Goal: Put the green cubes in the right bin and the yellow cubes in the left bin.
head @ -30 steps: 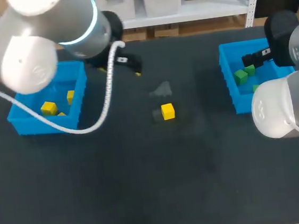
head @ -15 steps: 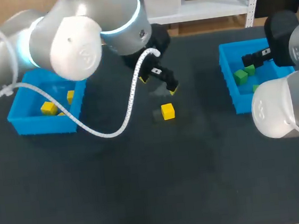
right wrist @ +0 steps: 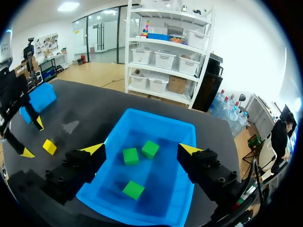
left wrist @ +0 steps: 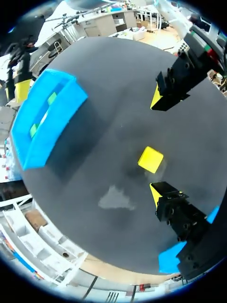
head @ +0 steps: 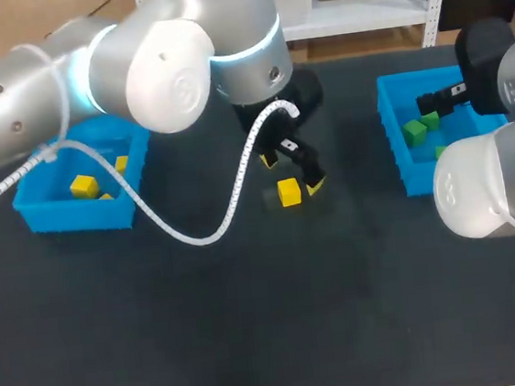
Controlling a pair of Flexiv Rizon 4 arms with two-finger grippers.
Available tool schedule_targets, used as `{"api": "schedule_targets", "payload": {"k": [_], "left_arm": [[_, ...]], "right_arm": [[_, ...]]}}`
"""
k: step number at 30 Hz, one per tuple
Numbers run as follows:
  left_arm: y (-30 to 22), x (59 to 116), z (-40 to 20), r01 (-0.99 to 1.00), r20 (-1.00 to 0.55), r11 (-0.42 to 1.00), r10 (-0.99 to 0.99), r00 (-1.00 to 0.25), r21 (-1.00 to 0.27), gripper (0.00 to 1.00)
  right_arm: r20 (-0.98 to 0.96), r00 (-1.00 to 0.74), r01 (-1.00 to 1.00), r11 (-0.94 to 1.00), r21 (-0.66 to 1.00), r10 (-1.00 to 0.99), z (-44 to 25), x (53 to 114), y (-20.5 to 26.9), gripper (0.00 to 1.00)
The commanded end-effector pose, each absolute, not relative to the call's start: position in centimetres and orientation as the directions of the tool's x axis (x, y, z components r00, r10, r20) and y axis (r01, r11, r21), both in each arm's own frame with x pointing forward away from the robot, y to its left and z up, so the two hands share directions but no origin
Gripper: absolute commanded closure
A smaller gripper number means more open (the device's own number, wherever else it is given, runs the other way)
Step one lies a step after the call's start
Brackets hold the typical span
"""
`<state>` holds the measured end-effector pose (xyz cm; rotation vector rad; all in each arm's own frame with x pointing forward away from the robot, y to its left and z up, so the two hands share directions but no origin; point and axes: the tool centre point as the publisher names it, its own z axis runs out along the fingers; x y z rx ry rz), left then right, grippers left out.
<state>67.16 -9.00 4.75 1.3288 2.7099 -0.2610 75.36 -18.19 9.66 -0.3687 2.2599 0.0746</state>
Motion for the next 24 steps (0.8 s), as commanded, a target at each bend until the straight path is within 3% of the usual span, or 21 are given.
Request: {"api": "schedule_targets", "payload": {"k": [1, 24], "left_arm": [[-9.2, 67.3, 4.1, 0.798, -0.156, 0.591, 0.783, -0.603, -0.12, 0.0], [-9.2, 66.9, -0.1, 0.824, -0.032, 0.564, 0.824, -0.566, -0.055, 0.0]], "right_arm": [[-0.75, -0.617, -0.29, 0.955, -0.066, -0.239, 9.7, 75.3, -18.3, 0.0], [-0.75, -0.617, -0.29, 0.955, -0.066, -0.239, 9.7, 75.3, -18.3, 0.0]]}}
